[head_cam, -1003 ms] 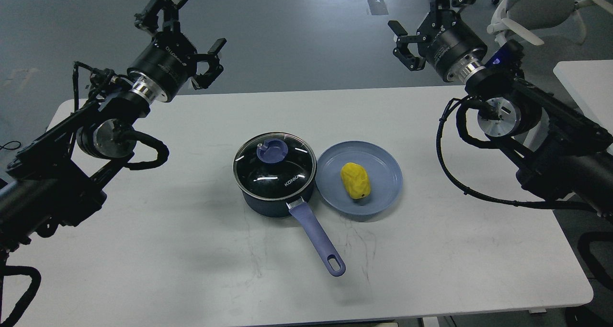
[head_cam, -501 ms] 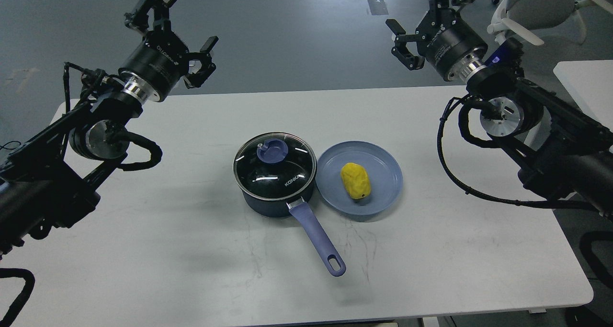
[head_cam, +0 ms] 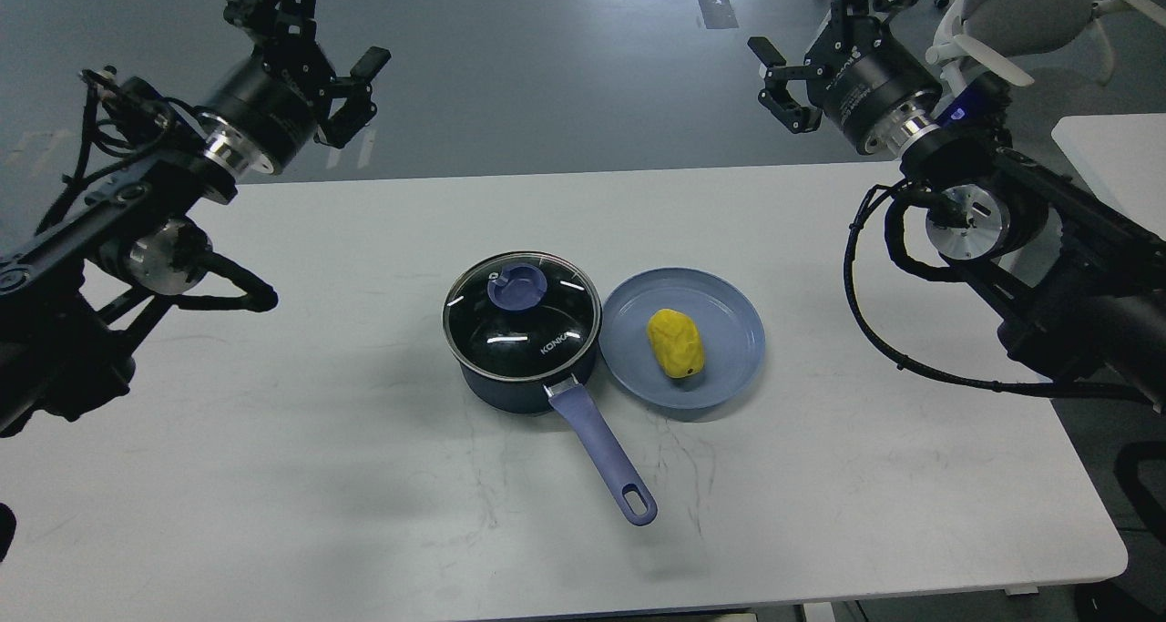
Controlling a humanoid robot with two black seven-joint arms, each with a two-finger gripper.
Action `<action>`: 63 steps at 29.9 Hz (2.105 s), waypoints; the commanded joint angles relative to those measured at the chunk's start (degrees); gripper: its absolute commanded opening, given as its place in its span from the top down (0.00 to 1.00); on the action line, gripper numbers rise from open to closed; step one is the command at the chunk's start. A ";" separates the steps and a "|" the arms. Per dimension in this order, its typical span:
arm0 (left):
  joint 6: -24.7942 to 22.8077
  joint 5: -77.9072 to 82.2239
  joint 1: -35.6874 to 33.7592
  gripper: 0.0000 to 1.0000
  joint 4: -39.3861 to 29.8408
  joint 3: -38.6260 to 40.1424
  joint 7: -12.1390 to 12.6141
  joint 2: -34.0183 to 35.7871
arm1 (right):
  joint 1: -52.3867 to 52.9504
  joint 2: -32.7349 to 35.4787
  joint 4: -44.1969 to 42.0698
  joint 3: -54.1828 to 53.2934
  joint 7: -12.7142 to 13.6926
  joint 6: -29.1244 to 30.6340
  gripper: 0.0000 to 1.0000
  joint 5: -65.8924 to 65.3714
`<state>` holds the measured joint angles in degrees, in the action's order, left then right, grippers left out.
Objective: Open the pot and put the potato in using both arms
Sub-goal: 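Move the left gripper over the pot toward the blue lid knob, then lower the left gripper and grasp the blue knob of the glass lid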
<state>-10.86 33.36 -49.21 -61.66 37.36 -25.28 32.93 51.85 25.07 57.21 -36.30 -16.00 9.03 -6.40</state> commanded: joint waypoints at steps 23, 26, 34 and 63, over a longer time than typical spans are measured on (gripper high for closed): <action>30.72 72.89 -4.49 0.02 -2.77 -22.24 -2.72 -7.79 | -3.86 0.60 -8.87 -0.88 -0.26 -0.33 0.00 0.16; 31.51 75.70 -4.32 0.02 2.05 -24.08 -2.72 -9.29 | -3.95 0.68 -8.78 -0.80 -0.35 -0.59 0.00 0.16; 33.01 80.19 -4.23 0.02 6.55 -27.34 -2.72 -10.96 | -4.30 1.12 -8.78 -0.79 -0.35 -0.86 0.00 0.16; 33.01 80.28 -0.19 0.02 9.09 -29.19 -2.72 -11.05 | -4.38 1.21 -8.69 -0.09 -0.17 -0.94 0.00 0.07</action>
<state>22.15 113.65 -49.43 -52.81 8.21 -28.00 21.82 47.46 26.21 48.42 -36.50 -16.22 8.08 -6.33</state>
